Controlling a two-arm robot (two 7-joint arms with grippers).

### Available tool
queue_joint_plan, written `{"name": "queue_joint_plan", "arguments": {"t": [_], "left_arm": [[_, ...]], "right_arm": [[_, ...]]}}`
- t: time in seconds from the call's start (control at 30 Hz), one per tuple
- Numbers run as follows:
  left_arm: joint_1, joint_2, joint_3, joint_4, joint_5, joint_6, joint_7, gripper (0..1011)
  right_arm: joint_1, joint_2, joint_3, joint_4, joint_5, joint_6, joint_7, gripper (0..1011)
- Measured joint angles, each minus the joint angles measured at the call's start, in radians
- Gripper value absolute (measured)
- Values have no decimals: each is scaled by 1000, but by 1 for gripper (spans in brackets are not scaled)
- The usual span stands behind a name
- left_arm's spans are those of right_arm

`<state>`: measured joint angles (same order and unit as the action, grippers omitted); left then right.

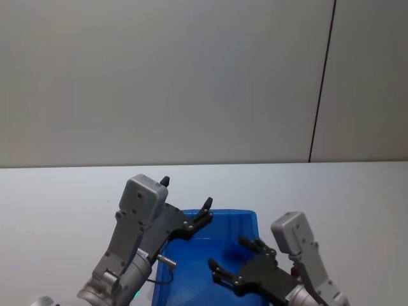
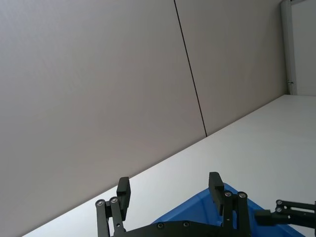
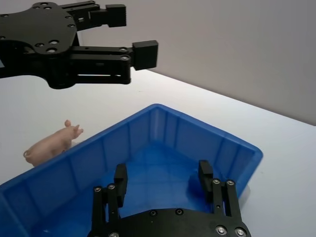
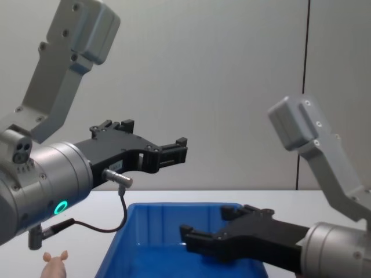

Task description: Pick up the two dolls from the table and place them into the box.

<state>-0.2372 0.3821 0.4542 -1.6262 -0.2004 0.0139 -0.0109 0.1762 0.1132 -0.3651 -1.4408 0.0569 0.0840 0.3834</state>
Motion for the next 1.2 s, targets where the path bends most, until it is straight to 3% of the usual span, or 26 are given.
{"name": "queue_joint_plan", "arguments": {"t": [0.23, 0.73, 1.2], "left_arm": [[0, 0, 0, 0, 0, 0, 0, 1001], [0, 0, 0, 0, 0, 0, 0, 1001], [0, 0, 0, 0, 0, 0, 0, 1001]], "right_arm": [[-44, 25, 6, -62, 9, 12, -63, 1001], [-173, 91, 23, -215, 40, 42, -248, 1001], [-257, 123, 31, -278, 48, 63, -375, 1001]]}}
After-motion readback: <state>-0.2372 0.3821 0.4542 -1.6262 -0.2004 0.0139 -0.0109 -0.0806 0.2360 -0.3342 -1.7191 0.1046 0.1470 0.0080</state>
